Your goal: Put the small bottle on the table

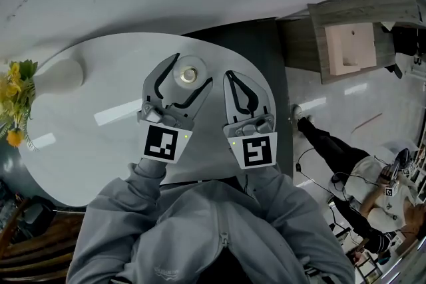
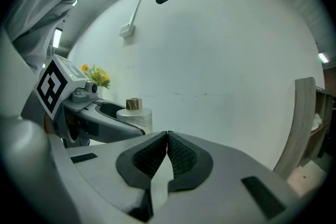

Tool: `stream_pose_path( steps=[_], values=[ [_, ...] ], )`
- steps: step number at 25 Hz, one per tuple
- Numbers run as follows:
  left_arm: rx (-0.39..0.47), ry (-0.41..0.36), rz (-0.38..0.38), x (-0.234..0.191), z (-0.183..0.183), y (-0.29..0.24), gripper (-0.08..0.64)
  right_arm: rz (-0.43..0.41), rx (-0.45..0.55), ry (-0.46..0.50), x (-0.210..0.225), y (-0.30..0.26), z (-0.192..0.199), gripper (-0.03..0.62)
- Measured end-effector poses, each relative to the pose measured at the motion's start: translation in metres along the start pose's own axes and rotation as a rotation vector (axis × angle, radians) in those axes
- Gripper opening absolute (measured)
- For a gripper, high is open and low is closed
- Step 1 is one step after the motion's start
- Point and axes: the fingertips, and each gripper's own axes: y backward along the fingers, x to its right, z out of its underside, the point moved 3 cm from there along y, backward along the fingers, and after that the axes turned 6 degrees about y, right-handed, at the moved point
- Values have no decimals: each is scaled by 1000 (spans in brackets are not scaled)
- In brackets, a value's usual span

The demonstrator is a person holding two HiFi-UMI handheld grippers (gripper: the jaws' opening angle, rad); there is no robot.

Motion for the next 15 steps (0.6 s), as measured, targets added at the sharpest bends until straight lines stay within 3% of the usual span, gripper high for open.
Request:
stream_pose_path(
  steps=[15],
  values=[
    [-106, 47, -7, -11, 46, -42, 330, -35, -58, -35, 1, -27, 35, 28]
  ],
)
